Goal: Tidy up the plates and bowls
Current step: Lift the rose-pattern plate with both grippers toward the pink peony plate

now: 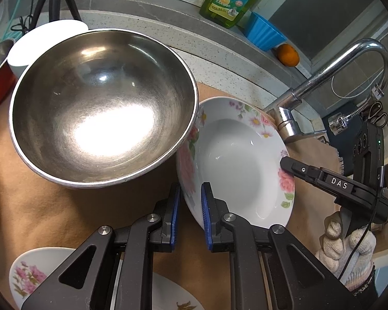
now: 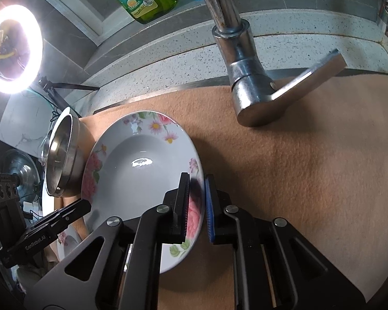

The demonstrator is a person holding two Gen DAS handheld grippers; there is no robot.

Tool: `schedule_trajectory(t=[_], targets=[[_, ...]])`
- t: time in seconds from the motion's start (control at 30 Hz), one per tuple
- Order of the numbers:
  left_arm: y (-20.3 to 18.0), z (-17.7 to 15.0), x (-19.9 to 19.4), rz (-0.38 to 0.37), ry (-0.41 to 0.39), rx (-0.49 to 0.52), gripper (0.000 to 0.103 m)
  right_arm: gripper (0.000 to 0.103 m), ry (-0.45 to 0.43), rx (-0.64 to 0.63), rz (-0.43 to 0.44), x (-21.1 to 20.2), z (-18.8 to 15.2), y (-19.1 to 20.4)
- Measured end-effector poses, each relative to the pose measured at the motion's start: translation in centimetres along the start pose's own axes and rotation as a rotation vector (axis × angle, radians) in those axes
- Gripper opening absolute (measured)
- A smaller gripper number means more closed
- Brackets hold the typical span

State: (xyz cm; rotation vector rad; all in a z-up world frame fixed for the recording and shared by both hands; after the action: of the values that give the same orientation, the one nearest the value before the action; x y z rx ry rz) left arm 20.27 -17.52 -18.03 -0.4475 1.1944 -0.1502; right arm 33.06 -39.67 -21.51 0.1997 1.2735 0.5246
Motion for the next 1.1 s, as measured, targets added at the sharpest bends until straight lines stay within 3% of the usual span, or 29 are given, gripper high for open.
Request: schedule_trajectory(t=[1.1], targets=[[-0.9, -2.0, -1.8, -0.036, -0.005, 0.156, 0.014, 0.011, -0.081, 0.074, -0.029, -4.0, -6.6, 0.8]])
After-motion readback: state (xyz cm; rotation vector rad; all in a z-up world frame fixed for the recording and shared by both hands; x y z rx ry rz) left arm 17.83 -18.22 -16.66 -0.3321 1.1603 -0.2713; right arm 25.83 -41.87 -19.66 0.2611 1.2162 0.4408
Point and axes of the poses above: each gripper's, at about its wrist camera, not at the fingertips, and x roughly the way its jaws point, y to its left, z to its top, the point moved 4 cm from there along x, roughly the way its jaws point, and after that the axes turned 6 degrees about y, right-handed, at the moved point
